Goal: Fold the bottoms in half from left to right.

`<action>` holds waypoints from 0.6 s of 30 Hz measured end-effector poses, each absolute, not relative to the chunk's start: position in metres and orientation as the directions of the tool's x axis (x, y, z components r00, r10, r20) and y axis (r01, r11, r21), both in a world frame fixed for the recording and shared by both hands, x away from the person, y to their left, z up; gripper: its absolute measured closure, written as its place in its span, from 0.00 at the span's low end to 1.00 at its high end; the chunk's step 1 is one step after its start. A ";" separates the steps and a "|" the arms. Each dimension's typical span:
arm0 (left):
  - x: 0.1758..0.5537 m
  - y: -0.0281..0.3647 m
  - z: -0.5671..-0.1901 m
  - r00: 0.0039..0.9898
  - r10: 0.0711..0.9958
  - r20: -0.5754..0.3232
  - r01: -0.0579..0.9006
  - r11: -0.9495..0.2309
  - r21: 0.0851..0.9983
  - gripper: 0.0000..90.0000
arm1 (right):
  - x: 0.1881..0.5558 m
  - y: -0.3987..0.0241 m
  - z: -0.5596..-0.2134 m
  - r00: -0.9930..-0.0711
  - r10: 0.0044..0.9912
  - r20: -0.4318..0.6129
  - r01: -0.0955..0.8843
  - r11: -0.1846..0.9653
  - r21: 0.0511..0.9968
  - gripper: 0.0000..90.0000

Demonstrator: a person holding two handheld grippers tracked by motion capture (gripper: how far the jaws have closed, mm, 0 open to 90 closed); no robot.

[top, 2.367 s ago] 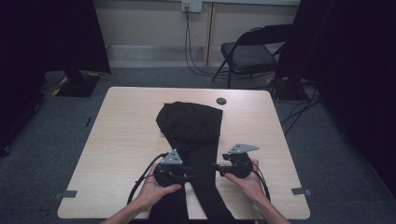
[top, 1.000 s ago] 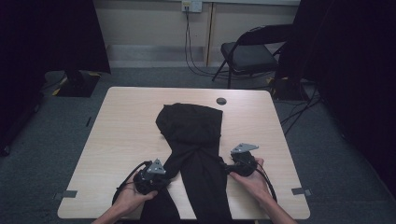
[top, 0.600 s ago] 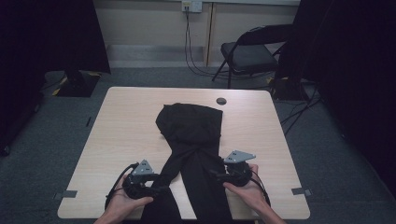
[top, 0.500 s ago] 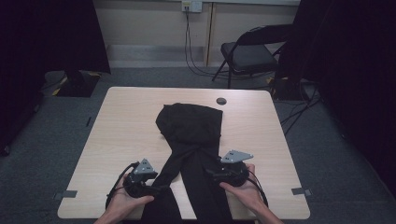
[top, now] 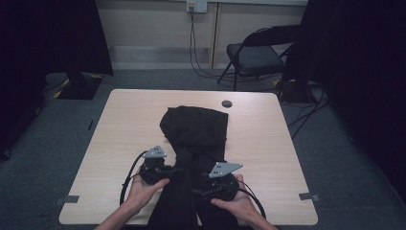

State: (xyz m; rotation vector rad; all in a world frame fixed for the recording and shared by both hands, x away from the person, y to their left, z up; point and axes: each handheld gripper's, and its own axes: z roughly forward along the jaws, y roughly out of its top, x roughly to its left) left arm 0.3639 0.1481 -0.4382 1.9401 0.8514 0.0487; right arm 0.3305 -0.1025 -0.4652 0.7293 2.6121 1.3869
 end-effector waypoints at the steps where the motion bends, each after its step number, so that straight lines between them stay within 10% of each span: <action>1: 0.368 0.144 -0.435 0.754 0.578 -0.313 0.533 -0.260 0.805 0.96 | 0.328 -0.100 -0.465 -0.888 0.435 0.151 0.366 0.469 0.804 0.34; 5: 0.383 0.132 -0.423 0.741 0.546 -0.392 0.549 -0.155 0.821 0.96 | 0.320 -0.092 -0.469 -0.904 0.393 0.167 0.361 0.492 0.793 0.35; 10: 0.393 0.124 -0.423 0.736 0.555 -0.387 0.551 -0.159 0.819 0.91 | 0.321 -0.097 -0.465 -0.909 0.384 0.165 0.348 0.476 0.808 0.99; 18: 0.385 0.145 -0.431 0.724 0.612 -0.317 0.525 -0.192 0.829 0.58 | 0.341 -0.157 -0.410 -0.853 0.494 0.169 0.344 0.287 0.894 0.99</action>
